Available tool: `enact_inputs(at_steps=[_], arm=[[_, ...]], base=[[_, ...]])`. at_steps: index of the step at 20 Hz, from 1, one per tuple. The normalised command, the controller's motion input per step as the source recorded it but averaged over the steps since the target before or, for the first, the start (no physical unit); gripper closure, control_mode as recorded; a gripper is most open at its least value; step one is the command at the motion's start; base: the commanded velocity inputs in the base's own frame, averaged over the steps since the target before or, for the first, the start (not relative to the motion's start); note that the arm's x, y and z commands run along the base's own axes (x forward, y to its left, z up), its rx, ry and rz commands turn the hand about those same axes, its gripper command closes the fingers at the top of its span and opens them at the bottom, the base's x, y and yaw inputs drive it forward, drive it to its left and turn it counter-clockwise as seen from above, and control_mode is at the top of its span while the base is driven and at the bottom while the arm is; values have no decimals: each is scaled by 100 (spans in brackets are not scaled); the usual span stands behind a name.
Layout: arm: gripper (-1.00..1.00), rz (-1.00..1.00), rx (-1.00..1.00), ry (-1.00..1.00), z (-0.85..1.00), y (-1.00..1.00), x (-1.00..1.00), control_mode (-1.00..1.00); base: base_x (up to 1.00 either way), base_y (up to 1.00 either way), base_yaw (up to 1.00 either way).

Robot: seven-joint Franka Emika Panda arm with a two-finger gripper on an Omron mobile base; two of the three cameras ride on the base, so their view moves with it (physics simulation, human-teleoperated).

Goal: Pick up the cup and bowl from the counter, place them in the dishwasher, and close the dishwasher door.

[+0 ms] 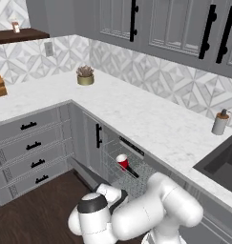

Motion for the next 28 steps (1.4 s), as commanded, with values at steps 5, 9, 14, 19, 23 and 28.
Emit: enact_inputs(at_steps=[5, 9, 14, 19, 23, 28], arm=[[-100, -48, -15, -5, 0, -56, 66, -100], [-100, -44, -14, 0, -26, -35, 98, -100], [-100, -36, -17, 2, -61, -28, 100, -100], [-100, -31, -17, 5, -78, -53, 100, -100], [-100, -30, -18, -1, -70, -64, 100, -100], [-100, -38, -28, -10, -50, -66, 88, -100]], base=[[0, 0, 0], [0, 0, 0], [0, 0, 0], [0, 0, 0], [0, 0, 0], [0, 0, 0]])
